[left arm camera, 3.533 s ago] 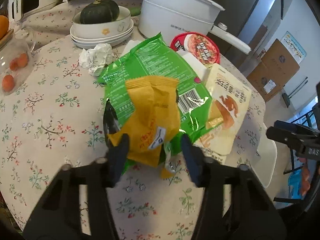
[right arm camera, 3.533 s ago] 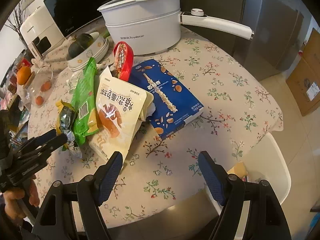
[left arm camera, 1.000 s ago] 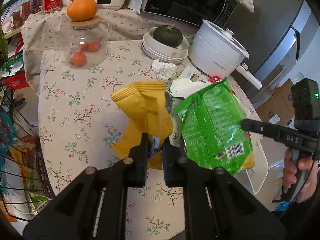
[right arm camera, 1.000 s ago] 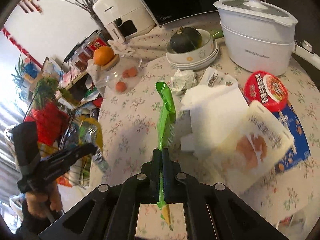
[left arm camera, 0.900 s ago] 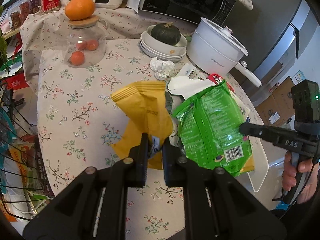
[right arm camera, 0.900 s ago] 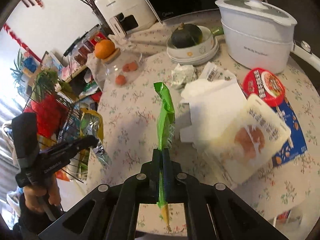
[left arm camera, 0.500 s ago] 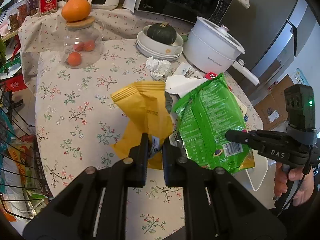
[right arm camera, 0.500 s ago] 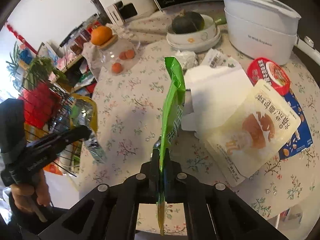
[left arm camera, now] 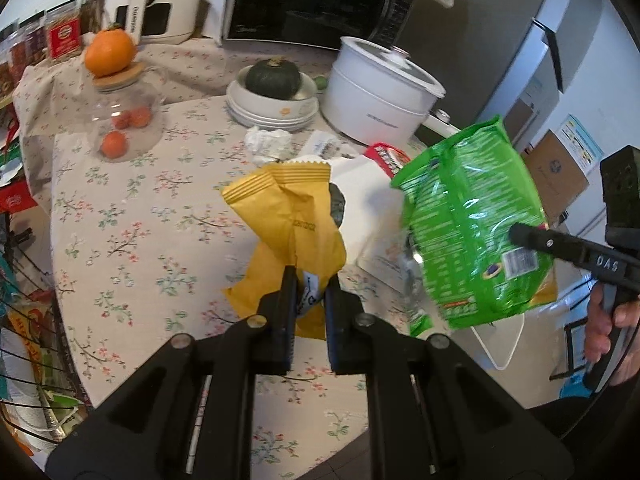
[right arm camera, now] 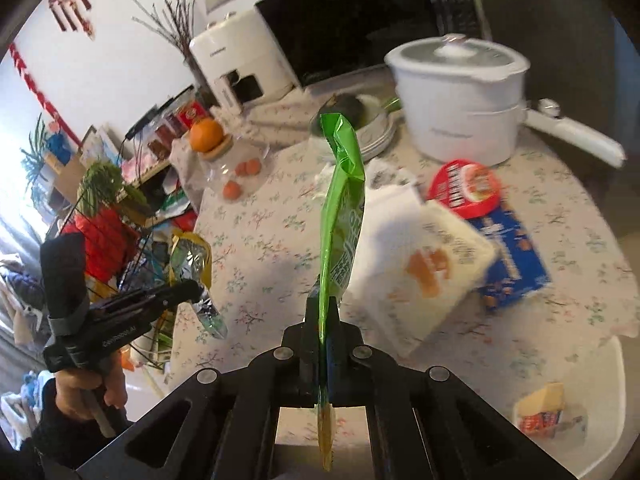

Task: Collect trash
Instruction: 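Carry both bags over the white bin and open both tools, then return to the table and grasp the cream bread bag with the right tool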

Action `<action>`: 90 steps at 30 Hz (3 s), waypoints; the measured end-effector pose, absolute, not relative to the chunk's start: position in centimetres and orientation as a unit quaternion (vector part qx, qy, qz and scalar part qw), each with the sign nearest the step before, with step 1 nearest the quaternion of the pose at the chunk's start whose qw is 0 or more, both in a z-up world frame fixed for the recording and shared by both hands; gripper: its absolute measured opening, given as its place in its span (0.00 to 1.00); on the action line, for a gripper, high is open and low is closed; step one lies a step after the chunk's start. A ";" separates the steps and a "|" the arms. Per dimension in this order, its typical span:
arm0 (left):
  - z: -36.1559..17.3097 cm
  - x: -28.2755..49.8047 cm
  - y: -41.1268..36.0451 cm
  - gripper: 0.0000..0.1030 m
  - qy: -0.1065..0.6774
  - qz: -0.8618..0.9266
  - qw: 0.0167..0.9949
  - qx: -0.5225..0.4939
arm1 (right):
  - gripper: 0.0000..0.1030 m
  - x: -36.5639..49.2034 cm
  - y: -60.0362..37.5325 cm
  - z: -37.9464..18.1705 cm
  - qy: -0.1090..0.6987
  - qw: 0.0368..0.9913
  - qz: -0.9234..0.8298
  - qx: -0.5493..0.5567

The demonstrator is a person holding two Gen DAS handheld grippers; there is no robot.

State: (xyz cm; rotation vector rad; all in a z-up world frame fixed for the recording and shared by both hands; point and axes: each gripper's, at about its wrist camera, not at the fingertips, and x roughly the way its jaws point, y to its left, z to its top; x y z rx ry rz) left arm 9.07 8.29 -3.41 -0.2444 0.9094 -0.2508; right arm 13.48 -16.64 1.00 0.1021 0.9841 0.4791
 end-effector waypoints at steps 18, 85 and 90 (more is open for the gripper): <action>-2.7 8.8 -3.4 0.13 0.433 -0.222 0.871 -0.073 | 0.02 7.3 -35.1 1.2 0.462 0.883 0.032 0.071; -7.2 9.9 -22.7 0.80 0.429 -0.302 0.848 0.075 | 0.66 4.9 -47.1 -5.9 0.527 0.834 -0.097 0.133; -6.2 11.3 -15.7 0.81 0.434 -0.231 0.866 0.092 | 0.68 6.6 -43.6 -5.5 0.526 0.839 -0.082 0.110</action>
